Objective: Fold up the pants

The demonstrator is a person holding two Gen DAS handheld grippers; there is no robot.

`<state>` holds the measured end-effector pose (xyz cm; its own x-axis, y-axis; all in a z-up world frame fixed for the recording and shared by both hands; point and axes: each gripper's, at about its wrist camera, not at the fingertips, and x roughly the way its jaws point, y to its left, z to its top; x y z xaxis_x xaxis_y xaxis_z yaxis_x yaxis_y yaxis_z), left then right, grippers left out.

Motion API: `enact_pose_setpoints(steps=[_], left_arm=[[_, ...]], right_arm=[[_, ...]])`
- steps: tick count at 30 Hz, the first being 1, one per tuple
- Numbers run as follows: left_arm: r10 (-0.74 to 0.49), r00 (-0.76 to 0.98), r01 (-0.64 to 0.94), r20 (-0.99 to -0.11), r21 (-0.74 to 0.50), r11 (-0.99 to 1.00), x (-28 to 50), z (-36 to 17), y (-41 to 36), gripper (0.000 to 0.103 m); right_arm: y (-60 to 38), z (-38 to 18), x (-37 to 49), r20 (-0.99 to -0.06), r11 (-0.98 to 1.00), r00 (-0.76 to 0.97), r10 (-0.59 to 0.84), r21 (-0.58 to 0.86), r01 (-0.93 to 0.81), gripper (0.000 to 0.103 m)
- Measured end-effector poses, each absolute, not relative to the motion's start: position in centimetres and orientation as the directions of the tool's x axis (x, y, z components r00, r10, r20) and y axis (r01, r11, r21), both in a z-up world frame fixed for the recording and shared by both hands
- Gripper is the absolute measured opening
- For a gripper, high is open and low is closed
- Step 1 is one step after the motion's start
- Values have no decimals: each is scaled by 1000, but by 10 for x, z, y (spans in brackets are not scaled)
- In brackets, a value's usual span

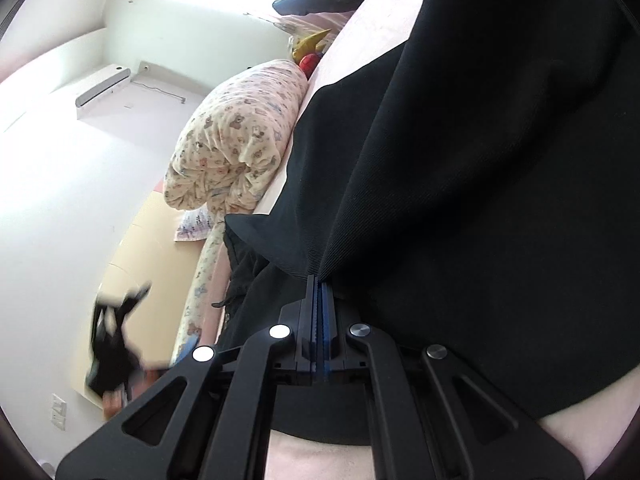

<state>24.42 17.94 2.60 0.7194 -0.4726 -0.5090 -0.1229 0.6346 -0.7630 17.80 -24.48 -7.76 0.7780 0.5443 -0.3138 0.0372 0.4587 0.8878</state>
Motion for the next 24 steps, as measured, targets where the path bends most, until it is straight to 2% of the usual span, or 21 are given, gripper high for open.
enact_pose_setpoints(steps=[2, 4, 9, 11, 13, 14, 17, 20, 21, 24], left_arm=[[-507, 664, -183, -550, -777, 603, 290, 22, 178, 101], [-478, 638, -264, -603, -755, 600, 326, 15, 176, 101], [-463, 635, -287, -618, -745, 602, 386, 10, 163, 91], [-460, 628, -289, -628, -737, 611, 400, 6, 158, 81], [-464, 636, -276, -616, -744, 609, 413, 4, 152, 63], [-464, 641, -267, -611, -745, 612, 417, 2, 150, 61], [-428, 644, -269, -635, -711, 650, 430, 0, 143, 42], [-378, 644, -312, -665, -679, 664, 432, -6, 147, 14], [-374, 645, -320, -666, -680, 660, 431, -8, 149, 8], [-343, 676, -341, -652, -690, 639, 419, -11, 157, 6]], right_arm=[[-245, -77, 179, -312, 457, 777, 547, 889, 35, 1], [-243, -77, 178, -312, 456, 776, 548, 889, 35, 1], [-244, -79, 178, -317, 454, 767, 557, 890, 38, 1], [-244, -79, 179, -319, 455, 764, 560, 890, 38, 1], [-240, -78, 185, -321, 455, 762, 562, 890, 39, 1], [-238, -77, 189, -321, 455, 762, 562, 890, 40, 1], [-238, -78, 190, -315, 446, 761, 567, 894, 37, 2], [-239, -79, 191, -313, 445, 761, 568, 895, 36, 2], [-238, -79, 191, -313, 446, 761, 569, 894, 35, 2], [-239, -80, 192, -309, 443, 761, 571, 896, 31, 2]])
